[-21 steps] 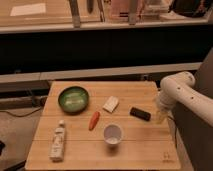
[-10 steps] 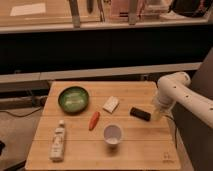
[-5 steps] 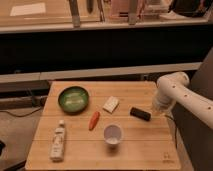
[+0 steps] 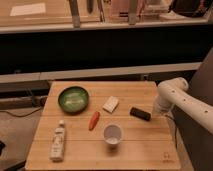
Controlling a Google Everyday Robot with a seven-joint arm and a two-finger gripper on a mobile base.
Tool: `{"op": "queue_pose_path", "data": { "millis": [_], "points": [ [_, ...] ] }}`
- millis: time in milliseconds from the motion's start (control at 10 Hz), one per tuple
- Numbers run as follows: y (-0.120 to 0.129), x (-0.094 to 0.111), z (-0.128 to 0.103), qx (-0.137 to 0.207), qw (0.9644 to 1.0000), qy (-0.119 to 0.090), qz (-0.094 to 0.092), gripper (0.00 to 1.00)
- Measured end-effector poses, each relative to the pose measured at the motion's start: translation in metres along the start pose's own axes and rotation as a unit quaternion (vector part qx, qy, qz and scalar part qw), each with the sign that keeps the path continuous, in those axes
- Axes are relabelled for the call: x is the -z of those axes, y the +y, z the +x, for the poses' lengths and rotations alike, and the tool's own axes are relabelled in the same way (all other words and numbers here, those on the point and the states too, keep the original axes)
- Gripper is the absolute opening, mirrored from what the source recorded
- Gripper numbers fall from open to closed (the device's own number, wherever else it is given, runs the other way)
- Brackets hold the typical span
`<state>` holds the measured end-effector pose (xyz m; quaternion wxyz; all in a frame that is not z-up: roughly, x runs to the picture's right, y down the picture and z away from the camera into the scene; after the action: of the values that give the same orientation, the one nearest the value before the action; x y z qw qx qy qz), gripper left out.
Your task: Push the eraser across the table
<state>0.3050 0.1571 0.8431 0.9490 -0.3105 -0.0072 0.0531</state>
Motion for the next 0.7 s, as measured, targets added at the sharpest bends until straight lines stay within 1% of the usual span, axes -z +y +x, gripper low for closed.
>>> {"op": "queue_pose_path", "data": {
  "millis": [200,400,600,700],
  "points": [
    [-0.003,-0.011,-0.002,0.005,1.0,0.0,-0.001,0.02],
    [-0.005,-0.013,-0.008,0.011,0.9999,0.001,-0.002,0.02],
    [-0.009,-0.015,-0.028,0.025,0.9997,0.004,-0.004,0.02],
    [-0.01,-0.015,-0.034,0.03,0.9995,0.006,-0.006,0.02]
  ]
}}
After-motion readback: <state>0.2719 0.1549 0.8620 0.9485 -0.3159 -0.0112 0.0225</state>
